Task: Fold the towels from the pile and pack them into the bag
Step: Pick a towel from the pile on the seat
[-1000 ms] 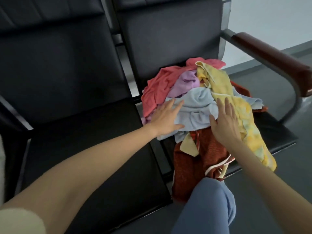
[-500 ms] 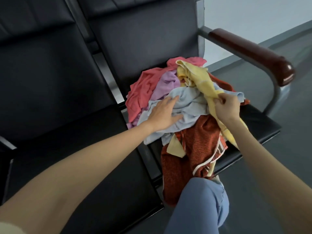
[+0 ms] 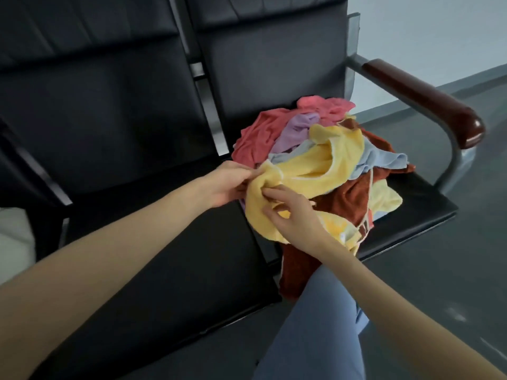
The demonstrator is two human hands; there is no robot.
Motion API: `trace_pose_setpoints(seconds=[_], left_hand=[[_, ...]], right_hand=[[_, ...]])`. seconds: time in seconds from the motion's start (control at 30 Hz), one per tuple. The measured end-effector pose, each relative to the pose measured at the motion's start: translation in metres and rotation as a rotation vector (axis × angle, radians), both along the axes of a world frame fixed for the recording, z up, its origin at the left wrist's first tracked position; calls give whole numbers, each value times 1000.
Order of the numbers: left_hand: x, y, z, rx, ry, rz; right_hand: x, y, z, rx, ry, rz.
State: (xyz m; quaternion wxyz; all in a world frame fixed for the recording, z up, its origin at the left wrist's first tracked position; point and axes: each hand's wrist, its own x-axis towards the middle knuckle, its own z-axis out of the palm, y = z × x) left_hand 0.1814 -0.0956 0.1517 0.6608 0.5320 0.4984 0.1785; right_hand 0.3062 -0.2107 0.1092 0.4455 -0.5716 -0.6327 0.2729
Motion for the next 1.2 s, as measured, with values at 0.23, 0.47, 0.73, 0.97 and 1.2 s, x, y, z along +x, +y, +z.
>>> trace_pose_setpoints(seconds=[0.23,0.47,0.73,0.97,1.2], left_hand=[[-123,-25,-6,134,14,197],[-232,-53,-25,129,103,329],[-294,-67,-45,65,98,374],[-325,-64,-37,236,200,369],[-354,-36,-4,309,-65,725]], right_hand=[[-45,-16,-14,-111,-83,47],[-77,-1,-57,-314,-358,169],[-154,30,-88,-335,-715,487],[-169,44,-85,-376,-1063,427],[-142,47,-58,-163,-930,-114]])
